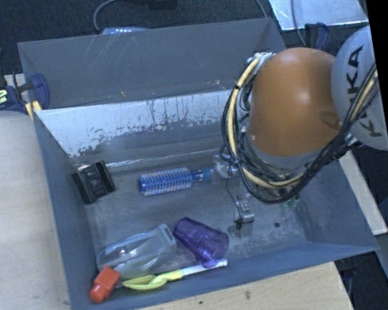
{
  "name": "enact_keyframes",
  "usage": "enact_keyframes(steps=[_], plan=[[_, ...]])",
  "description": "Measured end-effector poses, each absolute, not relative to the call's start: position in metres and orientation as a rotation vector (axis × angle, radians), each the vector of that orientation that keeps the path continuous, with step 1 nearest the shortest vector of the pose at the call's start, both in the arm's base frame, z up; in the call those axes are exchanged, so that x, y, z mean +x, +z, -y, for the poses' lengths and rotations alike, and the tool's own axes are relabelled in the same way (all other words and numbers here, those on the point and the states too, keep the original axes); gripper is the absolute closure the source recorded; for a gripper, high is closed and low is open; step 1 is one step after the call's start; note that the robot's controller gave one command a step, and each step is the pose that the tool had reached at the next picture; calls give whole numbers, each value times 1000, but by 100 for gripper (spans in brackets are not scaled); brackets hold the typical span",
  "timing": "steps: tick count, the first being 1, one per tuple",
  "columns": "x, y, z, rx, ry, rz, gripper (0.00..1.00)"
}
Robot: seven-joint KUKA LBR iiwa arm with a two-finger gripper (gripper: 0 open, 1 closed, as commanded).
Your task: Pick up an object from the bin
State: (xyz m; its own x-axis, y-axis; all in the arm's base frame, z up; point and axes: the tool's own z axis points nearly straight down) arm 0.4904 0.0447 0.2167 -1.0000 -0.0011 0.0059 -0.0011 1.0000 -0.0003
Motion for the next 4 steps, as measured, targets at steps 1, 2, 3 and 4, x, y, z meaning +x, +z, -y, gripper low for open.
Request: enact_keyframes(steps=[1, 2, 3, 4], plan=[[491, 219, -45, 1, 0, 3138, 0], [490, 185, -38, -47, 0, 3143, 0], [521, 140, -74, 62, 4, 3144, 0], [532, 113, -100, 166, -5, 3137, 0]])
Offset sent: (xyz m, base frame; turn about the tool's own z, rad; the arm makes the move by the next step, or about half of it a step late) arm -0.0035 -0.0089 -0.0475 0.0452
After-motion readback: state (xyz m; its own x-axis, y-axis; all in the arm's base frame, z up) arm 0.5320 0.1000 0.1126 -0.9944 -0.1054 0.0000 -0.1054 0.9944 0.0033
